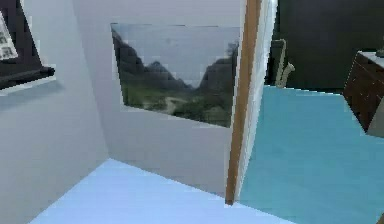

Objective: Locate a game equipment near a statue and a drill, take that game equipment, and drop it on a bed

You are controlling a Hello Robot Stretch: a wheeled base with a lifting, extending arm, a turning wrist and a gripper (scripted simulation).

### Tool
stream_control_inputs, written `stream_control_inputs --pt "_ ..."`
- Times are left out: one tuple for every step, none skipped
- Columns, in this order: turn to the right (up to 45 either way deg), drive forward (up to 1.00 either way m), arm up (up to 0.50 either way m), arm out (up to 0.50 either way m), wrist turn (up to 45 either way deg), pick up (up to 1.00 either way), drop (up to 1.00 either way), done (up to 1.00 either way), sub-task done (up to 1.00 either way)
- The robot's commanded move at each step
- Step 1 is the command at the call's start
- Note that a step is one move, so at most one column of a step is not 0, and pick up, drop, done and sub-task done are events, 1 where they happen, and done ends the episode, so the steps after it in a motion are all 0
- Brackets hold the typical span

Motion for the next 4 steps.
stream_control_inputs --pt "-9.0 0.0 0.0 0.0 0.0 0.0 0.0 0.0 0.0" --pt "0.0 0.35 0.0 0.0 0.0 0.0 0.0 0.0 0.0" --pt "45.0 0.0 0.0 0.0 0.0 0.0 0.0 0.0 0.0" --pt "15.0 0.0 0.0 0.0 0.0 0.0 0.0 0.0 0.0"
